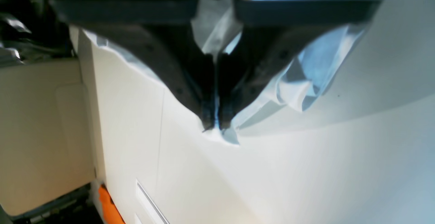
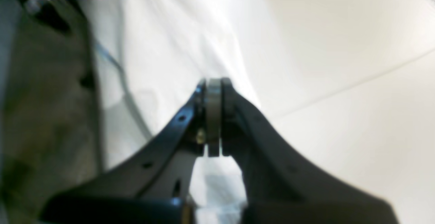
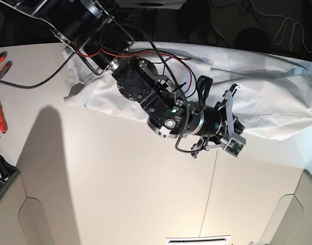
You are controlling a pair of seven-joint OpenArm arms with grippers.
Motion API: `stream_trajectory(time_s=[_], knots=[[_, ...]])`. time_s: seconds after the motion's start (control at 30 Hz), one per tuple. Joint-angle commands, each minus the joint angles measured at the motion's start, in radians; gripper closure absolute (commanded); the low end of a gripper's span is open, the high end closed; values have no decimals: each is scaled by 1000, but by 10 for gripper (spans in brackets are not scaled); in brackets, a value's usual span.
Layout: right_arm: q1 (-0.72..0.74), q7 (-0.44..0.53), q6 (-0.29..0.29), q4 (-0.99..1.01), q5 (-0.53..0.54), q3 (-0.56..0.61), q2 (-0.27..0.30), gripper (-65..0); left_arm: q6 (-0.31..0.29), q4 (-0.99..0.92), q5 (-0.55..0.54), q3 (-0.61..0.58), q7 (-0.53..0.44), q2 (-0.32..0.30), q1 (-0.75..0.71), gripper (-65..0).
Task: Layout the t-shirt on the table in an organized manner, then fold the t-shirt properly
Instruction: 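Press and smooth the folded shirt with the right gripper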
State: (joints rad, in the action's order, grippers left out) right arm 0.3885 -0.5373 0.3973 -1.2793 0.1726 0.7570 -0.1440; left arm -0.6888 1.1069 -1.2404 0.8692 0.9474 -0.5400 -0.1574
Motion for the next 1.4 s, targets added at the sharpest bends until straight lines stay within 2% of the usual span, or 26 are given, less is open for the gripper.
stream_trajectory(time_s=[0.0, 0.1, 0.2, 0.33, 0.53, 0.63, 0.7, 0.8, 0.87, 1.13, 1.37], knots=[[38, 41, -6, 48, 6, 21, -8, 0, -9, 16, -29, 6, -14, -28, 5, 0], [60, 100, -5, 228, 8, 88, -8, 0, -9, 17, -44, 6, -15, -28, 5, 0], [47, 108, 12, 332, 36, 145, -8, 0, -9, 17, -51, 6, -16, -28, 8, 0], [-18, 80, 51, 343, 48, 177, -8, 0, -9, 17, -48, 6, -57, -28, 8, 0], [-91, 55, 76, 339, 44, 177, -6, 0, -9, 17, 89, 6, -251, -28, 25, 0], [-98, 55, 73, 339, 35, 177, -6, 0, -9, 17, 100, 6, -258, -27, 45, 0], [-98, 55, 60, 339, -12, 176, -6, 0, -9, 17, 92, 6, -255, -25, 50, 0], [-98, 50, -47, 339, -118, 176, -4, 0, -9, 17, 97, 6, -241, -25, 49, 0], [-98, 43, -90, 339, -176, 176, 0, 0, -9, 17, 113, 6, -221, -25, 49, 0], [-98, 43, -98, 339, -192, 176, 30, 0, -9, 14, 285, -2, -234, -18, 49, 0], [-98, 43, -98, 338, -192, 176, 27, 0, -9, 5, 451, -142, -396, -17, 50, 0]])
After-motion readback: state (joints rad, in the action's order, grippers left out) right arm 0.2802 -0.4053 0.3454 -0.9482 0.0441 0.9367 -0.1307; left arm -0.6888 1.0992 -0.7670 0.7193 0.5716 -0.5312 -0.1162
